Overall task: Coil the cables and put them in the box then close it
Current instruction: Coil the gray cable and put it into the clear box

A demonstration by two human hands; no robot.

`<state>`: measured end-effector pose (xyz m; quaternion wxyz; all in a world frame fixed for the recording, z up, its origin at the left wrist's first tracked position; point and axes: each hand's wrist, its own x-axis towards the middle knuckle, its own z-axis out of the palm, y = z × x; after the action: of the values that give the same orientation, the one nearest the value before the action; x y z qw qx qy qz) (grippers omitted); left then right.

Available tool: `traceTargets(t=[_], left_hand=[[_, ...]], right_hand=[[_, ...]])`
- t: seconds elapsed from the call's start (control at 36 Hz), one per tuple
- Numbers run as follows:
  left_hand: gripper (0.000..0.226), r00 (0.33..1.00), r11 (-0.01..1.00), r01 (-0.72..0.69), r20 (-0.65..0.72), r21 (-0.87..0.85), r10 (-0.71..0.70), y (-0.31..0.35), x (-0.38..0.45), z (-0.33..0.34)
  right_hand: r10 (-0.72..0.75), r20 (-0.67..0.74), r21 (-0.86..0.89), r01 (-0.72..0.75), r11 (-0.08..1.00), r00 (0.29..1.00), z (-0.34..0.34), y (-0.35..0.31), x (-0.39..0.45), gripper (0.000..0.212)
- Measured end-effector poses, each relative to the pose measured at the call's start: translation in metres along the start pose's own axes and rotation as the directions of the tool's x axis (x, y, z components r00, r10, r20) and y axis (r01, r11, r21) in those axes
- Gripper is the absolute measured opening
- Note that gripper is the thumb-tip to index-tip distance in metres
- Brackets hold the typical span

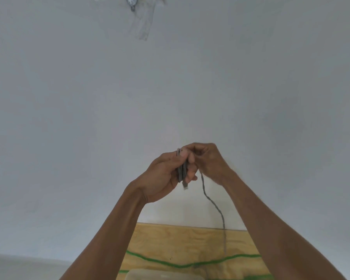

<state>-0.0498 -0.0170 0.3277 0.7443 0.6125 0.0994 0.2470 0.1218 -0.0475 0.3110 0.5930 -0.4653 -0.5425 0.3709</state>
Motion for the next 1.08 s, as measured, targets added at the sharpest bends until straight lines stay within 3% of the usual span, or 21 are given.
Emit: traceTargets(t=[0.06,0.11,0.22,0.33,0.39,0.53,0.64,0.75,0.86,0.97,1.08], left_hand=[[0.027,0.998,0.999,-0.055,-0.019,0.002,0.055,0.002,0.006,0.001],[0.024,0.996,0.997,-0.071,-0.053,-0.015,0.07,0.004,0.012,0.0],[0.021,0.994,0.997,-0.07,-0.089,-0.043,0.066,0.006,0.021,-0.008],[0.016,0.981,0.976,-0.158,-0.137,-0.153,0.137,0.011,0.03,-0.014],[0.015,0.966,0.97,-0.199,-0.192,-0.14,0.171,0.018,0.034,-0.018],[0.015,0.933,0.946,-0.166,-0.267,0.279,0.242,0.027,0.038,-0.038],[0.016,0.951,0.873,-0.051,-0.243,0.484,0.191,0.019,0.026,-0.05],[0.029,0.977,0.766,0.05,-0.189,0.64,0.095,0.007,0.012,-0.046],[0.055,0.984,0.835,0.143,-0.17,0.532,-0.06,-0.007,0.002,-0.034],[0.069,0.976,0.964,0.189,-0.146,0.188,-0.163,-0.009,-0.005,-0.02],[0.059,0.988,0.987,0.148,-0.033,-0.056,-0.15,-0.005,-0.008,-0.01]], right_hand=[[0.041,0.004,0.073,-0.041,0.997,0.999,0.011,0.013,-0.011,0.035],[0.092,-0.034,0.034,-0.091,0.995,0.995,0.021,0.023,-0.019,0.055],[0.171,-0.05,0.044,-0.168,0.985,0.984,0.033,0.027,-0.029,0.039],[0.181,0.009,0.15,-0.181,0.972,0.983,0.036,0.028,-0.035,0.019],[0.206,0.007,0.175,-0.204,0.963,0.979,0.039,0.031,-0.038,0.02],[0.22,-0.032,0.112,-0.215,0.97,0.975,0.045,0.031,-0.045,0.02],[0.097,-0.099,-0.168,-0.113,0.979,0.99,0.039,0.018,-0.041,0.014],[-0.002,0.001,-0.332,0.002,0.943,1.0,0.026,-0.005,-0.029,0.02],[-0.082,0.106,-0.381,0.117,0.917,0.991,0.017,-0.032,-0.013,0.011],[-0.115,0.081,-0.42,0.139,0.897,0.99,0.004,-0.039,0.002,0.018],[-0.111,0.074,-0.214,0.125,0.969,0.991,-0.001,-0.033,0.006,0.015]])
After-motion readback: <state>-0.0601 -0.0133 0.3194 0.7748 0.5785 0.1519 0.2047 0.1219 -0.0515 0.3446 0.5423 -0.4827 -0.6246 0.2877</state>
